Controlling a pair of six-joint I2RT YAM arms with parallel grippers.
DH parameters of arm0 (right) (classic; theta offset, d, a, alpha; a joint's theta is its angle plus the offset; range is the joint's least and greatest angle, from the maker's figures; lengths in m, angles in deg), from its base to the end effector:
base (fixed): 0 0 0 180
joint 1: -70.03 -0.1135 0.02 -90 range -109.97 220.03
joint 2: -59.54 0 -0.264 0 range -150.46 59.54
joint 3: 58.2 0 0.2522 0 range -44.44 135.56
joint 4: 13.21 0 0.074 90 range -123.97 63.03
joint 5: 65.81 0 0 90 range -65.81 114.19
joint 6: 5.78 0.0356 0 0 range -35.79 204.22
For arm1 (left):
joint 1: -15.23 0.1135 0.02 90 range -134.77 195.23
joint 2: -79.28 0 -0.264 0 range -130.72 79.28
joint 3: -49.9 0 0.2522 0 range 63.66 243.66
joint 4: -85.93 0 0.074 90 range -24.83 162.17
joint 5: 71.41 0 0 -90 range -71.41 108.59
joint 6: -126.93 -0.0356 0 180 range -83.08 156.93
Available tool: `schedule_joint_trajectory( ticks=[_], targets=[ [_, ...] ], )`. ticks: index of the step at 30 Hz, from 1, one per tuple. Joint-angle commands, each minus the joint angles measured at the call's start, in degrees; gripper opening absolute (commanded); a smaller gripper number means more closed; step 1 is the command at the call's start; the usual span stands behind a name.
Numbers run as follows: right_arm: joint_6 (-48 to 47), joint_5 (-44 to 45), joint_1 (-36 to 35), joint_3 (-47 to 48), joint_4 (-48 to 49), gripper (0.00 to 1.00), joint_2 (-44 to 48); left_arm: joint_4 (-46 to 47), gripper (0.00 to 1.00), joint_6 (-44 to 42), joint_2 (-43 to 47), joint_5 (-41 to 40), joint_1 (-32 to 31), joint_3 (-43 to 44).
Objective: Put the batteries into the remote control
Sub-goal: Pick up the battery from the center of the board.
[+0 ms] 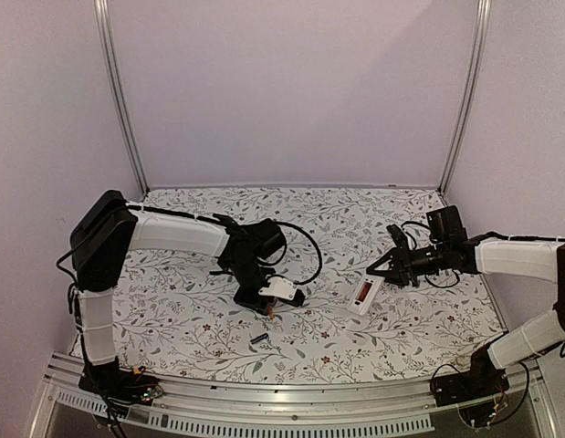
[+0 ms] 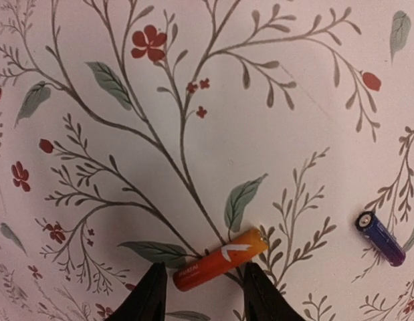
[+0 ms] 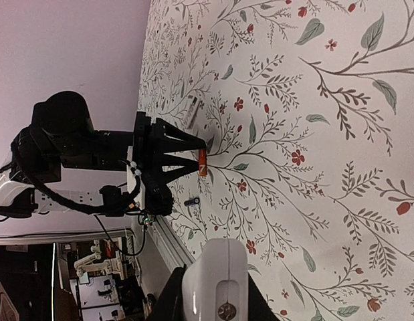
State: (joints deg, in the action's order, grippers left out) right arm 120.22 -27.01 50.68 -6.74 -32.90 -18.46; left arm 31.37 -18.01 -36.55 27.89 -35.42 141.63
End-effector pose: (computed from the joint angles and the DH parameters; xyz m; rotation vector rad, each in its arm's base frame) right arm 0.2336 0.1114 0.1895 -0.1122 2.5000 1.5011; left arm 0.2407 -0.3027 0.1411 2.3476 1.7525 -0.2272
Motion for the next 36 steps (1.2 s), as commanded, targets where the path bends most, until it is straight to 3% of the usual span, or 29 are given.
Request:
schedule_joint_trajectory(
  ticks=[1, 7, 13, 14, 17, 20, 29, 33, 36],
  targets=[
    [-0.2, -1.1, 0.6, -0.8, 0.9, 0.0, -0.7, -1.7, 0.37, 0.3, -1.7, 0.4, -0.8, 0.8],
    [-0.3, -1.1, 0.9, -0.9, 0.9, 0.0, -0.6, -2.6, 0.22, 3.6, -2.0, -0.1, -0.8, 1.6],
    [-0.4, -1.1, 0.9, -0.8, 0.8, 0.0, -0.9, -2.9, 0.16, 5.6, -1.6, -1.3, -2.3, 1.2],
    [-0.3, -1.2, 0.9, -0.7, 0.8, 0.0, -1.0, -3.1, 0.17, 5.8, -1.5, -1.4, -2.6, 1.1],
    [-0.4, -1.2, 0.9, -0.6, 0.8, 0.0, -1.0, -3.0, 0.37, 6.2, -1.2, -1.9, -3.5, 0.8],
    [-0.4, -1.3, 0.9, -0.5, 0.8, 0.0, -1.3, -2.8, 0.4, 6.5, -1.9, -1.9, -4.2, 1.7],
    [-0.4, -0.8, 0.9, -1.2, 0.8, 0.0, -1.1, -1.0, 0.14, 9.0, -3.2, -3.9, -5.0, 3.1],
    [-0.4, -0.3, 0.9, -1.2, 1.0, 0.0, -1.4, -0.5, 0.0, 14.9, -2.8, -4.0, -5.0, 6.1],
    [0.1, 0.0, 0.9, -1.2, 1.6, 0.0, -1.3, 0.3, 0.0, 22.7, -1.0, -4.9, -5.0, 9.0]
  ],
)
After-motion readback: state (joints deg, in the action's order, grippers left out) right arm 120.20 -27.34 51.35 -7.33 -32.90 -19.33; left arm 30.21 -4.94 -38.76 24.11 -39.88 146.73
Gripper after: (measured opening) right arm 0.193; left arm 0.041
